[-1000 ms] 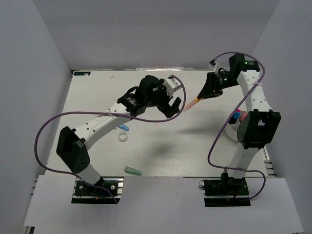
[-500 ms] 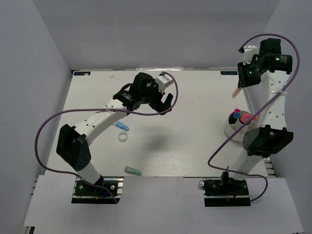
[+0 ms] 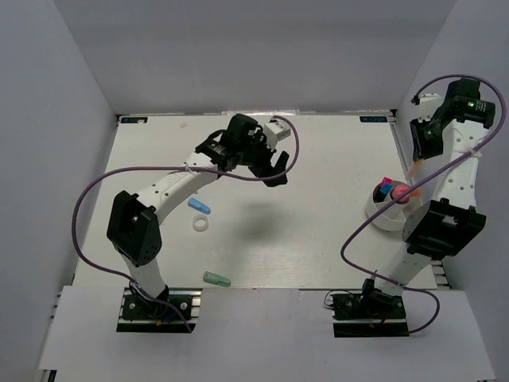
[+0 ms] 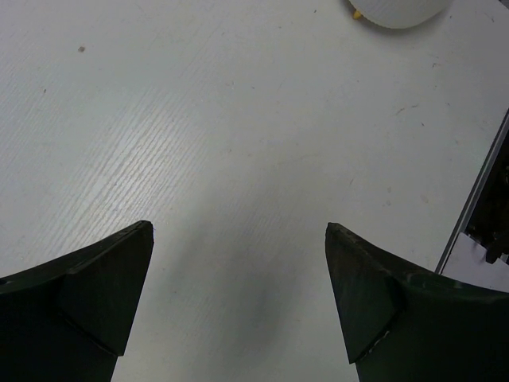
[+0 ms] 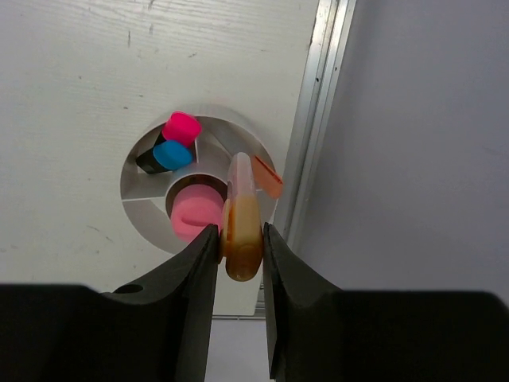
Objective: Sort the stationery into containers
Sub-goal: Place the stationery in the storage box.
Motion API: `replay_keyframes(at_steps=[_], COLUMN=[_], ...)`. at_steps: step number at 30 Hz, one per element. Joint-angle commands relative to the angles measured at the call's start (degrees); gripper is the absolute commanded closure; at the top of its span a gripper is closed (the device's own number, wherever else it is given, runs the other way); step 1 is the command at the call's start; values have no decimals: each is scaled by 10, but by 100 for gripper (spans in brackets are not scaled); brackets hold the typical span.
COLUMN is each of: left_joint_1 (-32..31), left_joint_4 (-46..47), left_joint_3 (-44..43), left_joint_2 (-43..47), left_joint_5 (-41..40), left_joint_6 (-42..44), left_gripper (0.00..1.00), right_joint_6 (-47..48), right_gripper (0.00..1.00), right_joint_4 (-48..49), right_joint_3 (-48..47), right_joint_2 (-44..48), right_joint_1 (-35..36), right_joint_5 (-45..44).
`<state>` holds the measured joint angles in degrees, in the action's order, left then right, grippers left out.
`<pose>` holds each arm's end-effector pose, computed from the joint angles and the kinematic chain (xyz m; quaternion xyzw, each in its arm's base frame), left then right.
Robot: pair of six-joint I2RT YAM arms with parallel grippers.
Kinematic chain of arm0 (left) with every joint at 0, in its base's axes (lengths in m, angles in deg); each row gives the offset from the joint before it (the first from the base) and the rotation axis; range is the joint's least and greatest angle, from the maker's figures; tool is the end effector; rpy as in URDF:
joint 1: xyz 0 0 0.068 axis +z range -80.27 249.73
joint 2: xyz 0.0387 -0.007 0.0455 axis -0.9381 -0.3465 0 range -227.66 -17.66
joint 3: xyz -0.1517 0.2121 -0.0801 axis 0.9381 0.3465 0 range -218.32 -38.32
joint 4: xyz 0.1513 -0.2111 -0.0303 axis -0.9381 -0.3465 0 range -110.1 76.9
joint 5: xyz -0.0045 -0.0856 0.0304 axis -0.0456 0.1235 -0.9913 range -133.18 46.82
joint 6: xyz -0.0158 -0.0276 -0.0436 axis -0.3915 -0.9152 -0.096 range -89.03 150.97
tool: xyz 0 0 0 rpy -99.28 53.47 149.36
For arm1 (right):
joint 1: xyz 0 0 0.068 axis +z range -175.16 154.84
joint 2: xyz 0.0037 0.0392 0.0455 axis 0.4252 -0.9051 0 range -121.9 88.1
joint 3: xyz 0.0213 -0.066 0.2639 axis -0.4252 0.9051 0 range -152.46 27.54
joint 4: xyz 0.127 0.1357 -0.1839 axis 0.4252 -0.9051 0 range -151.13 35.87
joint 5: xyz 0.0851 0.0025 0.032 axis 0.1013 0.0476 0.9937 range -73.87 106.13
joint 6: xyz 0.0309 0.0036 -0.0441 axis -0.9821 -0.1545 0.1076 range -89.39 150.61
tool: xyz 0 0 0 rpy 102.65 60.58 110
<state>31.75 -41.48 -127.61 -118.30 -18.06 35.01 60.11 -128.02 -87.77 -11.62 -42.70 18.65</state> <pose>0.3079 -0.2596 0.3156 0.4030 0.7918 -0.3093 0.3390 0.3267 -0.1015 0.4041 -0.1062 0.9559 -0.0895 0.2588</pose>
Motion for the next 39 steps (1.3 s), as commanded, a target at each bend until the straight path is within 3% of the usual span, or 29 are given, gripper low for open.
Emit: replay_keyframes(at_steps=[1,15,39], left_joint_1=[3,3,3], left_joint_4=[-7,-11,-10], left_joint_3=[-30,-52,-38], left_joint_2=[-2,-25,-23], left_joint_5=[29,34,25], left_joint_6=[-4,-4,-4], left_gripper=[2,2,2], right_joint_6=[33,64,79], right_gripper=[100,100,100], right_joint_4=[43,85,31], right_joint_3=[36,108,93], right_joint_2=[21,27,2], right_joint_1=[-3,-9,-12], right_joint_5=[-8,-14,13])
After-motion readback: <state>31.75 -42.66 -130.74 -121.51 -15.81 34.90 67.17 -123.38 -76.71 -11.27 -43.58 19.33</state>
